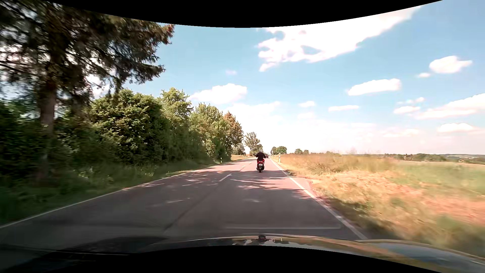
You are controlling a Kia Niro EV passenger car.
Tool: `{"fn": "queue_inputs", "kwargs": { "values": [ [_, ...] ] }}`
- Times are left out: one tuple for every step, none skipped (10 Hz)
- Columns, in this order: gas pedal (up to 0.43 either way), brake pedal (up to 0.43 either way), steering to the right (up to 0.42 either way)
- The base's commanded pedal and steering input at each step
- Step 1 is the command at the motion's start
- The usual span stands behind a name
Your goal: Follow the waypoints while adhering to traffic rules and regulations
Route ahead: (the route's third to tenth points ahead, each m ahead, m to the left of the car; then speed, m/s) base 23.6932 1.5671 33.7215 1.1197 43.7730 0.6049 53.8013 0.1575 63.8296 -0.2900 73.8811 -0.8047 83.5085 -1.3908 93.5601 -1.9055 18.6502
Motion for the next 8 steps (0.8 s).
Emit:
{"fn": "queue_inputs", "kwargs": {
  "values": [
    [0.24,0.012,0.005],
    [0.22,0.012,0.005],
    [0.209,0.012,0.005],
    [0.209,0.012,0.005],
    [0.197,0.012,0.005],
    [0.197,0.012,0.005],
    [0.197,0.012,0.005],
    [0.197,0.012,0.005]
  ]
}}
